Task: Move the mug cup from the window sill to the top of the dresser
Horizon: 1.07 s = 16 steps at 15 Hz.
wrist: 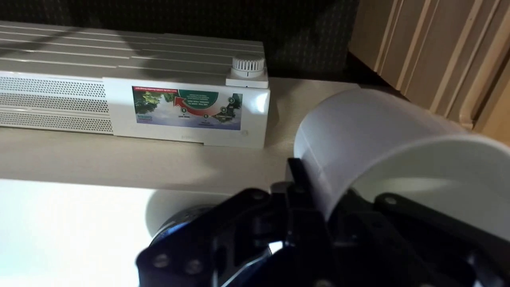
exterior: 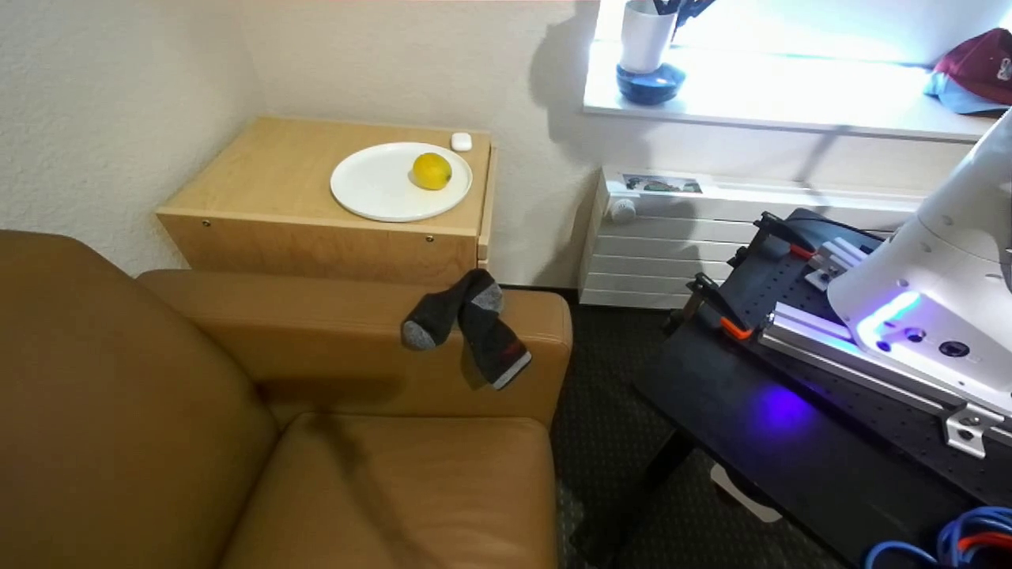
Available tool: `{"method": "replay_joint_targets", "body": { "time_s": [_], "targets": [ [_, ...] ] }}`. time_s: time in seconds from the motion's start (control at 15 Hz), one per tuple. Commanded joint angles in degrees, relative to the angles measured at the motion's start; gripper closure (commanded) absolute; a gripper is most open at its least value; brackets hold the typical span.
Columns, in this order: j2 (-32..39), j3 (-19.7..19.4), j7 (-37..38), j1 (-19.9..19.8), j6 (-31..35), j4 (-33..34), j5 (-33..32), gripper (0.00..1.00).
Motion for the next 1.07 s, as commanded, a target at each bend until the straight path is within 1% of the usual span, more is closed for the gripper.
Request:
{"method": "replay_joint_targets", "body": {
  "time_s": [0.0, 0.07, 0.2, 0.27, 0.47, 0.67, 0.73, 0.8, 0.87, 1.0],
  "targets": [
    [-0.68, 1.93, -0.88, -2.22, -0.06, -0.3, 0.34, 0.94],
    [-0.89, 1.77, -1.37, -2.46, 0.11, -0.53, 0.34, 0.98],
    [0.39, 4.42, -2.71, -0.2, 0.71, 0.37, 1.31, 0.98],
    [-0.39, 7.04, -2.86, 1.86, 0.48, 0.46, 1.36, 0.98],
    [-1.71, 13.15, -2.82, 5.52, -1.22, 1.46, 0.63, 0.98],
    [0.22, 19.48, -3.08, 10.44, -2.74, 5.99, 0.26, 0.98],
    [0.43, 20.8, -4.74, 11.68, -2.92, 7.48, 0.89, 0.98],
    [-0.55, 19.56, -2.11, 10.02, -0.57, 3.83, 0.41, 0.94],
    [-0.54, 20.86, -2.11, 11.29, -1.14, 4.94, 0.43, 0.94],
    [-0.54, 21.73, -2.18, 12.24, -1.92, 6.03, 0.43, 0.94]
  ]
}}
